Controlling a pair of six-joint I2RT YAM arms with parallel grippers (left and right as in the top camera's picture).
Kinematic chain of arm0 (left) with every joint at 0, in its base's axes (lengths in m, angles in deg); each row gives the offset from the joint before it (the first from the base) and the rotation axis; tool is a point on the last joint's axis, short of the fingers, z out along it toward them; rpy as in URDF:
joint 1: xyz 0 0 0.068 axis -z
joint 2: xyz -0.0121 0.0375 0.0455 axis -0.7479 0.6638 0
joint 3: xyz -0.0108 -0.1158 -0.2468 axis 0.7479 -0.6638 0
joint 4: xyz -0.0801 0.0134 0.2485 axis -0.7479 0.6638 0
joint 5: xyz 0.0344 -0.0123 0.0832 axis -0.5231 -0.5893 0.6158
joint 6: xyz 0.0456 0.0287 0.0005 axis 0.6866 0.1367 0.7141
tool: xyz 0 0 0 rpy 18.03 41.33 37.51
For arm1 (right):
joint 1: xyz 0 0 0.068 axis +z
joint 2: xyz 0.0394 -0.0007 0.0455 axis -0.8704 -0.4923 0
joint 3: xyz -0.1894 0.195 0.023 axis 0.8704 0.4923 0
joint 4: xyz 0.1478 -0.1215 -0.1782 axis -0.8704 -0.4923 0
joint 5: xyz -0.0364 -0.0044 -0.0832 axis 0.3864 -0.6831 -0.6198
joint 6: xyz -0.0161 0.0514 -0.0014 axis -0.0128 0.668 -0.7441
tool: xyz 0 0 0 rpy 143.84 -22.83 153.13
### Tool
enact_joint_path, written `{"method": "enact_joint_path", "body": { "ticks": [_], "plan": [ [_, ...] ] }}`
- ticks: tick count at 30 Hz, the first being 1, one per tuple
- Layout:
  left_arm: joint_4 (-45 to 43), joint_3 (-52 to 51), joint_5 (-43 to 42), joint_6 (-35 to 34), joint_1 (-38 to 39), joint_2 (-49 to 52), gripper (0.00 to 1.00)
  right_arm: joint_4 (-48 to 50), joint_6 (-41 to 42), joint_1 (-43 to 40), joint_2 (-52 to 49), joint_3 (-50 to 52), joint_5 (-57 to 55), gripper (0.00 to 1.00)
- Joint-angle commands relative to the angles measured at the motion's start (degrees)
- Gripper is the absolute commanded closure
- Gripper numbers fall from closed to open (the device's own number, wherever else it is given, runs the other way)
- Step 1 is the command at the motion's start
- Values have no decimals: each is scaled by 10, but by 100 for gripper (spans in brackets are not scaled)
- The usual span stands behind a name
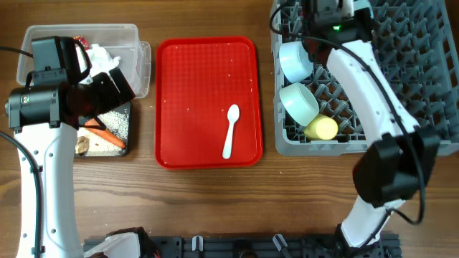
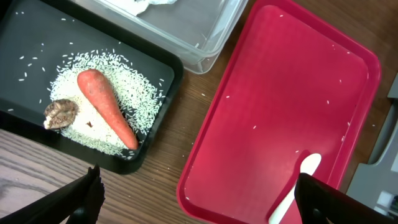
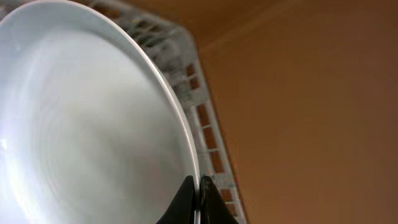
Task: Sort waste into correct bins and load items into the dishwasher rack
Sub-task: 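Carry the plate right and stand it upright in the rack, then reach the right gripper to the white spoon and grasp it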
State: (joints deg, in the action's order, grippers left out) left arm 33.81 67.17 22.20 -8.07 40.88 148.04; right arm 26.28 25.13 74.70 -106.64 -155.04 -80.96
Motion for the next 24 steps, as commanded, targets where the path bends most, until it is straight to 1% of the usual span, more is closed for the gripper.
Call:
{"method": "enact_joint_path", "body": {
  "ticks": [1,2,3,4,6,8,10,11,13,14,17,18,19,20,21,22,23,24],
  "plan": [
    [-2,4,10,1,-3,0,0,-2,-16,2,-33,2,22,96],
    [-2,4,10,1,-3,0,0,-2,-16,2,-33,2,22,95],
    [-2,4,10,1,-3,0,0,0,-14,2,-33,2,23,71],
    [-2,4,10,1,-3,0,0,3,-15,2,-33,2,24,0],
    [-2,4,10,1,-3,0,0,-4,-12,3,-29,2,21,0],
    [-2,4,10,1,-3,0,0,-9,21,16,-4,2,30,0],
    [-2,4,10,1,-3,0,0,-20,18,52,50,2,115,0],
    [-2,4,10,1,-3,0,0,-40,19,77,81,1,167,0],
    [-2,4,10,1,-3,0,0,-89,31,139,138,1,333,0],
    [-2,4,10,1,-3,0,0,-109,31,167,159,1,456,0],
    [-2,4,10,1,-3,0,0,-108,31,208,177,2,740,0],
    [-2,4,10,1,-3,0,0,-106,38,208,168,8,777,0],
    [-2,4,10,1,-3,0,0,-103,78,208,160,17,773,0],
    [-2,4,10,1,-3,0,0,-101,153,207,146,35,762,7],
    [-2,4,10,1,-3,0,0,-103,231,207,131,54,749,10],
    [-2,4,10,1,-3,0,0,-103,296,211,114,77,750,18],
    [-2,4,10,1,-3,0,0,-101,340,216,98,100,749,21],
    [-2,4,10,1,-3,0,0,-93,365,224,81,125,749,26]
  ]
}}
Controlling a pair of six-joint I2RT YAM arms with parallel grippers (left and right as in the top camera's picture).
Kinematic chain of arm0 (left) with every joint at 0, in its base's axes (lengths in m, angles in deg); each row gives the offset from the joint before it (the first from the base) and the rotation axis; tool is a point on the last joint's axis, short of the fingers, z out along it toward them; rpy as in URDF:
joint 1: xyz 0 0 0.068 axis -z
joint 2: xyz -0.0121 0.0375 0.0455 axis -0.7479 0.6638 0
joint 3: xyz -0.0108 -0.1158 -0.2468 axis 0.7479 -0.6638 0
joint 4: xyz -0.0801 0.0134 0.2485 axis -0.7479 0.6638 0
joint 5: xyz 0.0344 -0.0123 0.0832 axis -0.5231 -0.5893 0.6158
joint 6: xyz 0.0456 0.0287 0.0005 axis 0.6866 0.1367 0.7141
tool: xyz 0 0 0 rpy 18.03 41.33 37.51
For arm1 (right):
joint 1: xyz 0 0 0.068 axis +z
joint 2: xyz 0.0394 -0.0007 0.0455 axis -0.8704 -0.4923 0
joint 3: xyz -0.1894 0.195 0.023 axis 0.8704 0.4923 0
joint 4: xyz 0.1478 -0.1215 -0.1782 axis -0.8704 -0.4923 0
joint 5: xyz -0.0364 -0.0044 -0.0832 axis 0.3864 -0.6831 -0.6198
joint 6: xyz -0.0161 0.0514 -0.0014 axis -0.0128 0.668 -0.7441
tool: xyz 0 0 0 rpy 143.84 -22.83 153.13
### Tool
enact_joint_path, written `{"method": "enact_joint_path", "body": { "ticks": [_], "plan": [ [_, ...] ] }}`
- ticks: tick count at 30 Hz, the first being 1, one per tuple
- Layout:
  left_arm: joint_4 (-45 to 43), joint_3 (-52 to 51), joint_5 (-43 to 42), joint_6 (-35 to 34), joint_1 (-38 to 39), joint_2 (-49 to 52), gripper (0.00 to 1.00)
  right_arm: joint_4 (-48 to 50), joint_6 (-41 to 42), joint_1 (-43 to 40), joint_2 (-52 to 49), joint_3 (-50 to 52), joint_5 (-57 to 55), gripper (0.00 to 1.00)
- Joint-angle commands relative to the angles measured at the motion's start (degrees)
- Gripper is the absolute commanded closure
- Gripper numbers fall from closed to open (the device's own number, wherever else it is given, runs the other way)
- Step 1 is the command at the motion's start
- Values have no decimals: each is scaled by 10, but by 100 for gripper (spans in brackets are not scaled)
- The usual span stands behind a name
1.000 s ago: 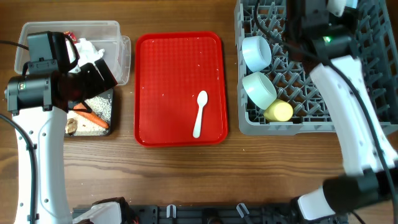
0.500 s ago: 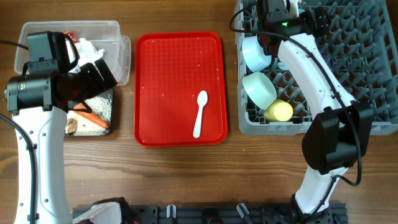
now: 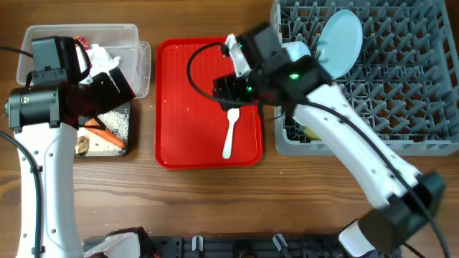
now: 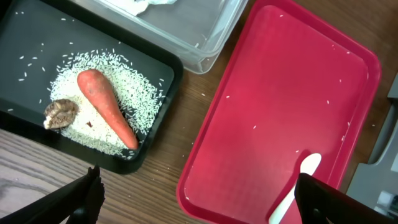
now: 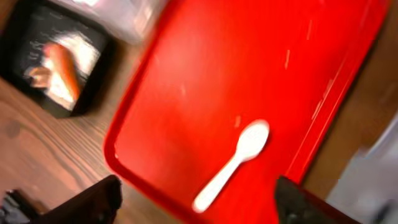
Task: Sort waste into correct bins and load items into the dishwasher rack
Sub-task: 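Reach the right gripper to the white spoon and grasp it, then carry the white spoon into the rack and release it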
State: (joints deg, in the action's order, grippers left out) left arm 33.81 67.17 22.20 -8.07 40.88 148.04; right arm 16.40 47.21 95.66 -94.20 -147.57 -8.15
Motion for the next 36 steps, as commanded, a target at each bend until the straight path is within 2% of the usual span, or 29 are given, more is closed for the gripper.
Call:
{"method": "enact_joint_path", "body": {
  "ticks": [1,3,5,8,15,16,21,22,25,27,30,36],
  "plan": [
    [-2,4,10,1,-3,0,0,27,169,23,-64,77,22,28],
    [-2,4,10,1,-3,0,0,67,188,40,-94,101,21,32],
    [-2,4,10,1,-3,0,0,70,232,53,-120,103,1,46],
    [-2,4,10,1,-3,0,0,61,327,71,-170,103,-77,48],
    [-2,4,10,1,-3,0,0,104,337,71,-225,103,-136,49],
    [-2,4,10,1,-3,0,0,114,335,71,-226,103,-139,54],
    [-2,4,10,1,-3,0,0,129,331,71,-240,104,-140,91],
    [-2,4,10,1,-3,0,0,132,317,71,-240,103,-128,96],
    [-2,4,10,1,-3,0,0,143,268,71,-237,102,-96,96],
    [-2,4,10,1,-3,0,0,141,194,71,-225,94,-57,96],
    [-2,4,10,1,-3,0,0,124,136,68,-168,79,-23,95],
    [-2,4,10,1,-3,0,0,81,80,17,85,79,-3,96]
  ]
}}
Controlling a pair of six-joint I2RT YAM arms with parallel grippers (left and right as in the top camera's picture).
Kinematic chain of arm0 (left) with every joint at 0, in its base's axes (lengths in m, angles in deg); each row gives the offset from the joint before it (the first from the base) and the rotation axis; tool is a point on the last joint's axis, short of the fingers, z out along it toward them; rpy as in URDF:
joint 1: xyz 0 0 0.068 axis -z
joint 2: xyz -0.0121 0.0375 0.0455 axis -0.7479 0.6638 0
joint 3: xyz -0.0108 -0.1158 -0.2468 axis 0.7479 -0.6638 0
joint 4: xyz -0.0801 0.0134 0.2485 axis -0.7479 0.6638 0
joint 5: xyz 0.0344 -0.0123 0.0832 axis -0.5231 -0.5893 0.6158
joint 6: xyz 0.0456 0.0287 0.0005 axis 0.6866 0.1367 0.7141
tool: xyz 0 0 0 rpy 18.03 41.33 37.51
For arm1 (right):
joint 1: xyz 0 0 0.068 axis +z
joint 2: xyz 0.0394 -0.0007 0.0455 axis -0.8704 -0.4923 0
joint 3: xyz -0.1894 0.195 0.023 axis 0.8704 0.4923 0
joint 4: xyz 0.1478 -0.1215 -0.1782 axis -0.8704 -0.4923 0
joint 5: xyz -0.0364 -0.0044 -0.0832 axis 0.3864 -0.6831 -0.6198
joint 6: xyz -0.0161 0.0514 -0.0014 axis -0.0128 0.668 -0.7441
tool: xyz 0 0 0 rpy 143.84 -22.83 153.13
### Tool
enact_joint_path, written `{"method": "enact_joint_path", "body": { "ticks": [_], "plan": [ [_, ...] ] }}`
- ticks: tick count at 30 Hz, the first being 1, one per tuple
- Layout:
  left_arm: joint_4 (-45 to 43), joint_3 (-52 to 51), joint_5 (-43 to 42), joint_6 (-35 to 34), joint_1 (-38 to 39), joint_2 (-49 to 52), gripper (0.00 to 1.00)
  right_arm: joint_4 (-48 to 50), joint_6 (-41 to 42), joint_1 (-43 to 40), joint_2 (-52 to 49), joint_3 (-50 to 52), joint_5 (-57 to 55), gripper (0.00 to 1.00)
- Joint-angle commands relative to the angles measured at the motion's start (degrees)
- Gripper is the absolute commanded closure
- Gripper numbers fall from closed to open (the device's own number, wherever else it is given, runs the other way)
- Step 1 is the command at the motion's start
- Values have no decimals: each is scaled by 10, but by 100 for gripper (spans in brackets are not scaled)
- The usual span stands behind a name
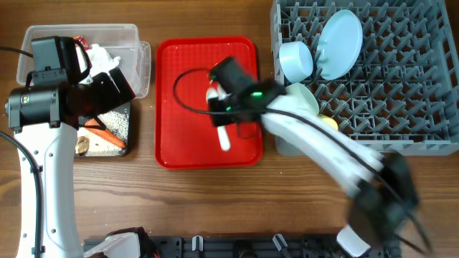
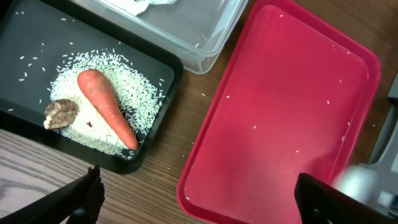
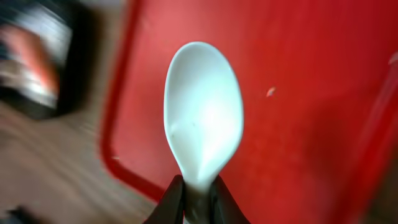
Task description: Sort waste into correct bins and load items into the dishwasher rack
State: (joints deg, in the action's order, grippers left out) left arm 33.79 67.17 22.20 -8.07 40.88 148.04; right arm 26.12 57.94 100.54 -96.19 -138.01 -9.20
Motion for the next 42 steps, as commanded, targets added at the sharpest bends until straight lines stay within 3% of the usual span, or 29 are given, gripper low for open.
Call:
{"method": "enact_joint_path", "body": {
  "ticks": [1,4,6,8,9,11,14,16,19,26,27,28,29,33,36,39,40,41,42],
  "plan": [
    [-1,4,10,1,-3,0,0,-30,-26,-54,151,-17,-9,96],
    [-1,4,10,1,-3,0,0,-101,6,-158,255,-17,-141,96],
    [-1,4,10,1,-3,0,0,-154,58,-246,280,-15,-224,95],
    [-1,4,10,1,-3,0,0,-175,116,-315,272,-3,-239,96],
    [-1,4,10,1,-3,0,0,-174,158,-340,267,10,-240,96],
    [-1,4,10,1,-3,0,0,-170,317,-398,245,57,-249,96],
    [-1,4,10,1,-3,0,0,-168,561,-420,207,116,-234,96],
    [-1,4,10,1,-3,0,0,-166,681,-420,170,137,-214,94],
    [-1,4,10,1,-3,0,0,-132,699,-420,105,137,-213,96],
    [-1,4,10,1,-3,0,0,-29,655,-420,31,137,-222,96],
    [-1,4,10,1,-3,0,0,-9,625,-421,31,137,-224,92],
    [-1,4,10,1,-3,0,0,13,586,-420,31,137,-224,74],
    [-1,4,10,1,-3,0,0,22,556,-420,31,137,-224,69],
    [-1,4,10,1,-3,0,0,36,410,-420,46,137,-212,65],
    [-1,4,10,1,-3,0,0,17,325,-420,120,137,-208,63],
    [-1,4,10,1,-3,0,0,-42,188,-420,270,137,-175,63],
    [-1,4,10,1,-3,0,0,-66,100,-419,340,137,-132,61],
    [-1,4,10,1,-3,0,0,-84,-43,-418,421,137,-38,3],
    [-1,4,10,1,-3,0,0,-93,-87,-418,449,137,1,0]
  ]
}}
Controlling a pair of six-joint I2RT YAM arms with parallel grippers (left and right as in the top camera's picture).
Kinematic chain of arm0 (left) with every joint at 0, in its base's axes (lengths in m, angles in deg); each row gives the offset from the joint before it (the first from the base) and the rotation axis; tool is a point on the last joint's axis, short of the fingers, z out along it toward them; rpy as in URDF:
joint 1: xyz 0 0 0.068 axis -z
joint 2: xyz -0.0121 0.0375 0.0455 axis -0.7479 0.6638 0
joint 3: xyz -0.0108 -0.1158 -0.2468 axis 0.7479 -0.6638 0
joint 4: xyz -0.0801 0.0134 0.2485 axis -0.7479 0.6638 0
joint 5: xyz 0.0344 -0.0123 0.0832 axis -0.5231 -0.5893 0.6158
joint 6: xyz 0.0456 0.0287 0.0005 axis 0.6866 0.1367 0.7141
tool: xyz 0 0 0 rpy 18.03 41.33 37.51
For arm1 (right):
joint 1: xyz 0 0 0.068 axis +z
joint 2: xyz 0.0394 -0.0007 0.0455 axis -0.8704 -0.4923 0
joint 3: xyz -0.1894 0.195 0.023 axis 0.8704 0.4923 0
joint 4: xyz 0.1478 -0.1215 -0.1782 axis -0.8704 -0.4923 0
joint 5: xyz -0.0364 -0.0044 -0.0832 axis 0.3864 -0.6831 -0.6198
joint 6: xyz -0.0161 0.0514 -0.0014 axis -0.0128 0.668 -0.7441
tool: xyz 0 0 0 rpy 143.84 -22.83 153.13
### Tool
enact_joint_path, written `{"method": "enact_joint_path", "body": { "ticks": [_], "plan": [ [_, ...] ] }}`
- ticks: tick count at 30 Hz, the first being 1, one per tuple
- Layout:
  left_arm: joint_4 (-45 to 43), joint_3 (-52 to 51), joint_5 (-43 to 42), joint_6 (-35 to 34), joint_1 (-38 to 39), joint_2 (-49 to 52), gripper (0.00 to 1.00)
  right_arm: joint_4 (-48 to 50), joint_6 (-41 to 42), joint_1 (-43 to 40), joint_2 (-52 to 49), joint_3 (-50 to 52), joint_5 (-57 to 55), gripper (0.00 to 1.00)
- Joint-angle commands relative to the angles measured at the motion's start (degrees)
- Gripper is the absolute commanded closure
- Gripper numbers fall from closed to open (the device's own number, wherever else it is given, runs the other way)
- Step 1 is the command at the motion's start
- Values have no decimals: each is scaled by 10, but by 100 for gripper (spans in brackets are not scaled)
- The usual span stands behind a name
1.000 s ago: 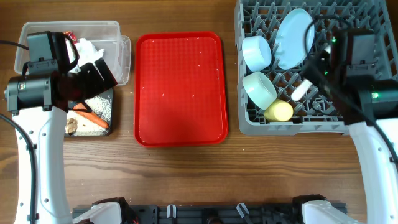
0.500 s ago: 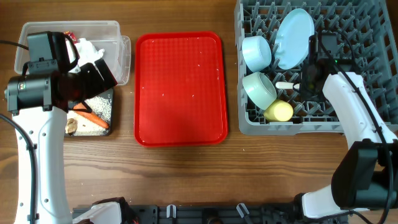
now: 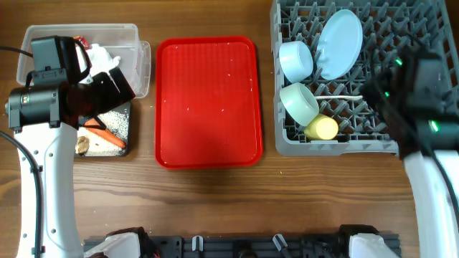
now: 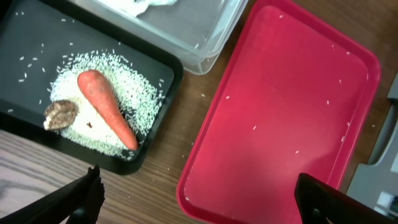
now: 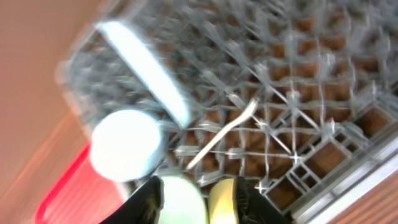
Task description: Sort waste into correct bins and load items into the dishwasher rack
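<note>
The white spoon [image 3: 337, 97] lies flat across the tines of the grey dishwasher rack [image 3: 430, 43], beside a pale blue plate [image 3: 340, 41], two pale cups [image 3: 295, 60] and a yellow cup [image 3: 322, 128]. My right gripper [image 5: 196, 186] hangs open above the rack with nothing in it; the spoon [image 5: 224, 134] shows ahead of its fingers, blurred. The red tray [image 3: 208, 100] is bare apart from rice grains. My left gripper [image 4: 196, 177] stands open above the table between the black tray [image 4: 25, 37] and the red tray [image 4: 280, 112].
The black tray holds rice, a carrot [image 4: 106, 109] and a mushroom piece [image 4: 60, 114]. A clear bin [image 3: 136, 43] with crumpled white waste stands at the back left. The right arm [image 3: 430, 165] reaches along the table's right side.
My right gripper was shut on the white spoon over the red tray; now the spoon lies in the rack and the gripper is open above the rack. The left arm has not moved.
My right gripper first gripped the pale blue plate at the rack while the spoon lay on the red tray. Then the plate stood in the rack and the gripper was open over the tray. Then it held the spoon. Now the spoon rests in the rack.
</note>
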State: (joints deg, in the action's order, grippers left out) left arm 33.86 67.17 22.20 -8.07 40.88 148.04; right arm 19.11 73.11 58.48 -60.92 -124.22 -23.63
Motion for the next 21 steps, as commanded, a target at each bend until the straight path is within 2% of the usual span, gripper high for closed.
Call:
{"method": "enact_joint_path", "body": {
  "ticks": [1,5,9,13,15,19,21],
  "plan": [
    [-2,4,10,1,-3,0,0,-39,-265,2,138,-1,196,0],
    [-2,4,10,1,-3,0,0,-112,-269,2,253,-1,211,0],
    [-2,4,10,1,-3,0,0,-192,-280,2,271,-1,192,0],
    [-2,4,10,1,-3,0,0,-165,-290,2,271,17,159,0],
    [-2,4,10,1,-3,0,0,-108,-304,2,272,65,161,0],
    [-2,4,10,1,-3,0,0,152,-316,25,357,276,159,0],
    [-2,4,10,1,-3,0,0,284,-315,38,438,409,154,0]
  ]
}}
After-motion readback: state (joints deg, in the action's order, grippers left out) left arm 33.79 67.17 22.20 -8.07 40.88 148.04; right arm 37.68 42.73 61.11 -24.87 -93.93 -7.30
